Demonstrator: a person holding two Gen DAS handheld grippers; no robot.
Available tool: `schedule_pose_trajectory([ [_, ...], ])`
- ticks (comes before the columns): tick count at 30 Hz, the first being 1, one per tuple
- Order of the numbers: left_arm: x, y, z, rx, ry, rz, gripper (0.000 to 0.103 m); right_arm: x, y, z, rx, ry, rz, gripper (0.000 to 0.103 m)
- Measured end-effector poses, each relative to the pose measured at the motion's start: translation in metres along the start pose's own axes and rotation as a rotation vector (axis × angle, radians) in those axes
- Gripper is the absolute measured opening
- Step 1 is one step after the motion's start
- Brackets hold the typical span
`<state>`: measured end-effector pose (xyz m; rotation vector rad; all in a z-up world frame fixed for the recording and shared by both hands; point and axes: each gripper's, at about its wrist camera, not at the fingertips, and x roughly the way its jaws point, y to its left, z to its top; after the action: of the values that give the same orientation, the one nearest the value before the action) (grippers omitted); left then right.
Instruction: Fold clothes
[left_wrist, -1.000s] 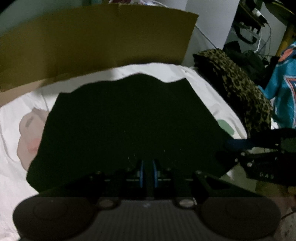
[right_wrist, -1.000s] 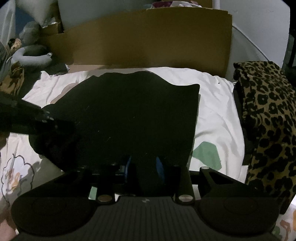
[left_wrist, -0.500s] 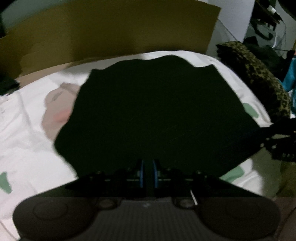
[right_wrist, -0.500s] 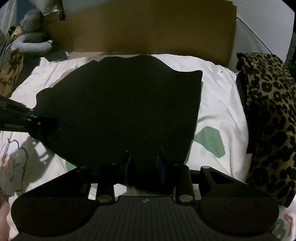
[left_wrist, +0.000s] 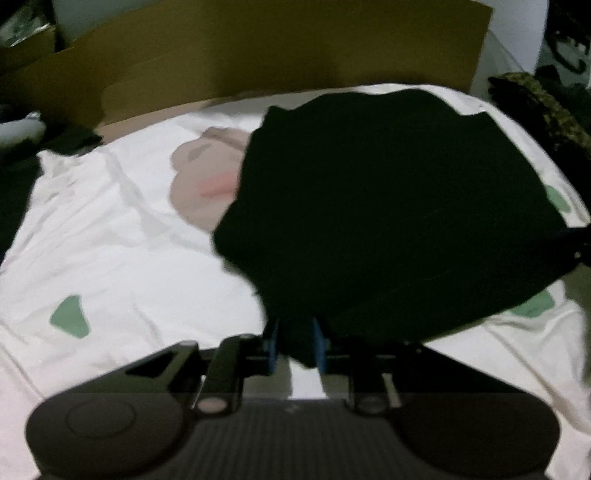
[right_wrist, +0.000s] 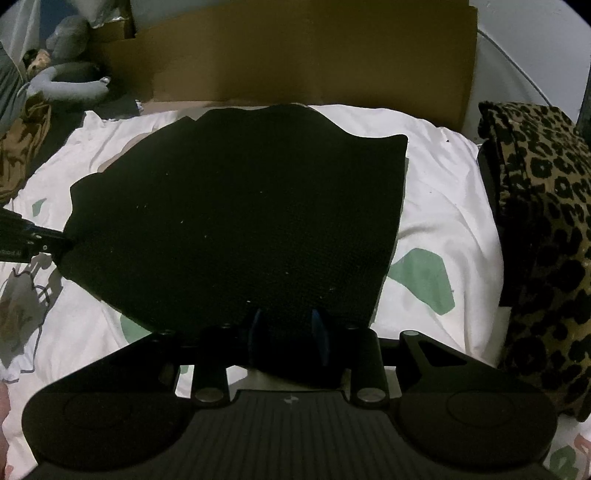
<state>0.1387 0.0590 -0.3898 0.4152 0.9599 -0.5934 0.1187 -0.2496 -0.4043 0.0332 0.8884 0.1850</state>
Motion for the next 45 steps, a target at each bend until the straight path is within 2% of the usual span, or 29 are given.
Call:
schedule_pose_trajectory([
  [3, -0.001, 0.009, 0.000, -0.033, 0.020, 0.000, 0.025, -0.005, -0.006, 0.008, 0.076, 0.026, 0.000, 0.027],
  [12, -0.020, 0.012, 0.001, -0.043, -0.003, -0.009, 0.024, -0.030, 0.000, 0.006, 0.040, 0.002, -0.047, 0.027],
  [16, -0.021, 0.017, 0.000, -0.065, 0.008, -0.026, 0.024, -0.018, -0.004, -0.001, 0.039, 0.047, -0.064, 0.027],
  [20, -0.018, 0.021, 0.001, -0.099, 0.022, -0.031, 0.025, -0.007, -0.020, -0.008, 0.090, 0.057, -0.045, 0.028],
  [24, -0.020, 0.021, 0.004, -0.109, 0.028, -0.053, 0.026, -0.010, -0.017, -0.006, 0.090, 0.064, -0.055, 0.028],
  [30, -0.016, 0.019, 0.004, -0.138, 0.049, -0.080, 0.035, -0.028, -0.025, -0.008, 0.214, 0.050, -0.036, 0.032],
  [33, -0.009, 0.017, 0.002, -0.142, 0.072, -0.089, 0.036, -0.034, -0.033, -0.014, 0.296, 0.072, -0.019, 0.036],
  [38, 0.001, 0.018, 0.001, -0.194, 0.092, -0.107, 0.036, -0.028, -0.044, -0.030, 0.455, 0.090, 0.082, 0.039],
  [45, 0.006, 0.021, -0.001, -0.233, 0.097, -0.126, 0.036, -0.012, -0.056, -0.034, 0.611, 0.078, 0.162, 0.044],
])
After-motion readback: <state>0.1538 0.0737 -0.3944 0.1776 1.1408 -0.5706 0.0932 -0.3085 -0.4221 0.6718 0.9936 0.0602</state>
